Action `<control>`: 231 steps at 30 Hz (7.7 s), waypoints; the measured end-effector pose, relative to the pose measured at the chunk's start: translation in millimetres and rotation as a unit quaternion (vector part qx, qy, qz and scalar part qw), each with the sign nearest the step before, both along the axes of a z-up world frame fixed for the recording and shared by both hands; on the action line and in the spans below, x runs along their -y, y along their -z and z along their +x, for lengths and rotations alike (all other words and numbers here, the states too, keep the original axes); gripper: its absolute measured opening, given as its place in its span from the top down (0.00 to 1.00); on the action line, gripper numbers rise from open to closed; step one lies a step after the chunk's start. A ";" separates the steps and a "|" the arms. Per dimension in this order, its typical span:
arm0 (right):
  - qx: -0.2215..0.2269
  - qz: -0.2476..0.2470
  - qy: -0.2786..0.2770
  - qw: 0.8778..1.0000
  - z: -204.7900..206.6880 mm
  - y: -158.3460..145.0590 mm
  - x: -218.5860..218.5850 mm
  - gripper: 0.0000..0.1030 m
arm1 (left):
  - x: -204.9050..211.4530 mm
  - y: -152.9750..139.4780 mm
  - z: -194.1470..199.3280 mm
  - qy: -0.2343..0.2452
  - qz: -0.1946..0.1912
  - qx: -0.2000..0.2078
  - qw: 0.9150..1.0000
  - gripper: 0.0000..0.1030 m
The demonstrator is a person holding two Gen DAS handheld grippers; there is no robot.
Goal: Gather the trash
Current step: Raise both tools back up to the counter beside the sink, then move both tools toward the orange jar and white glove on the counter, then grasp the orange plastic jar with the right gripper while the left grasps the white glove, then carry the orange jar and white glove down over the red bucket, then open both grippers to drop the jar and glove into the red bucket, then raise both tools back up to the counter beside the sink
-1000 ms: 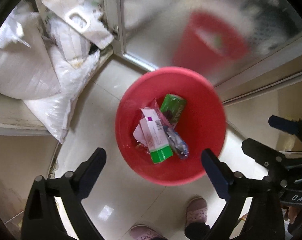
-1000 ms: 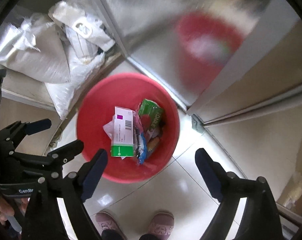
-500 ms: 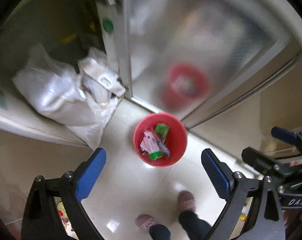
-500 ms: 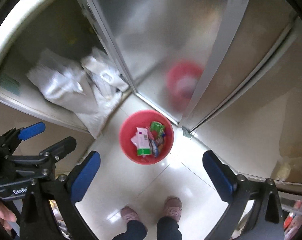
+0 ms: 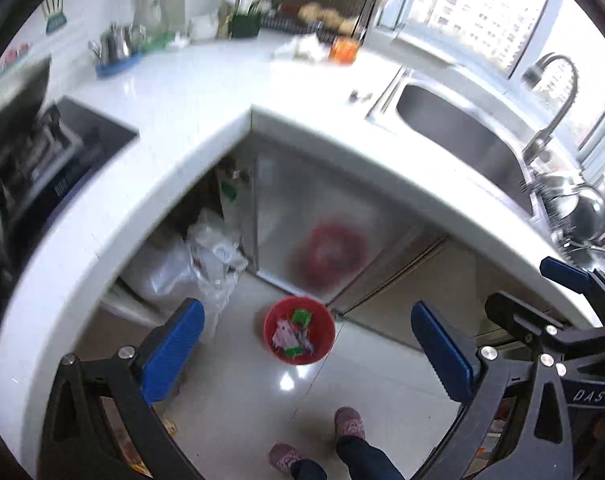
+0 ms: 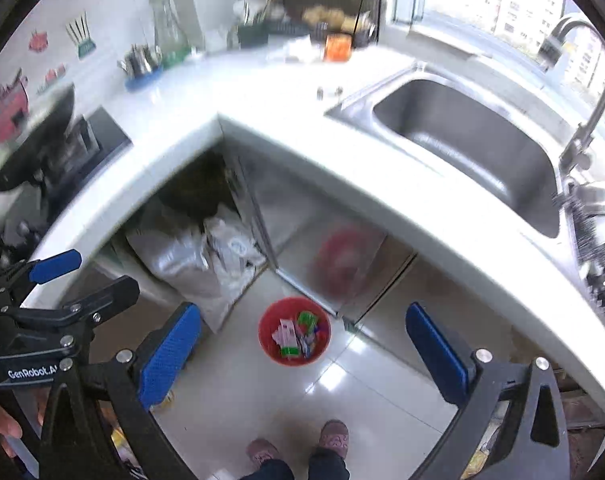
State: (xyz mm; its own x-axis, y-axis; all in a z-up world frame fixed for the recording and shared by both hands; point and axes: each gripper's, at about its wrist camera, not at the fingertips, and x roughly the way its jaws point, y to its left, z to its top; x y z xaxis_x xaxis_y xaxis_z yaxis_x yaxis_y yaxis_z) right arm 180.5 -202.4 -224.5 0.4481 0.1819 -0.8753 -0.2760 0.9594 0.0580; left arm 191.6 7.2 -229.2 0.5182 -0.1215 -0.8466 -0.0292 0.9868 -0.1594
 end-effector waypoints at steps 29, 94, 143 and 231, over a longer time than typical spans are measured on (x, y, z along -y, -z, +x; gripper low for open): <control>0.065 0.048 -0.004 0.997 249.0 -90.0 -6.9 0.01 | -40.6 -109.8 236.6 -0.073 0.001 0.079 0.994 0.01; -0.088 0.001 -0.088 0.992 511.3 62.9 -21.6 0.94 | -18.9 65.2 510.7 -0.039 0.029 -0.059 0.997 0.92; -0.121 -0.023 -0.048 0.991 51.7 120.6 -33.3 0.94 | -2.7 126.1 41.7 0.002 -0.001 -0.116 0.993 0.92; 0.006 0.009 -0.053 0.999 27.2 -23.9 -15.5 0.01 | -5.0 -34.5 22.2 -0.044 0.005 -0.003 0.999 0.14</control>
State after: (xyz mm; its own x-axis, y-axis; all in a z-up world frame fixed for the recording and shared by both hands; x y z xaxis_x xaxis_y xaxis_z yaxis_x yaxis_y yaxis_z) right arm 207.7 -186.9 -200.6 0.4360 0.2450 -0.8659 -0.3768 0.9235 0.0716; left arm 213.8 12.2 -194.7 0.5222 -0.0666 -0.8502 -0.1176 0.9818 -0.1491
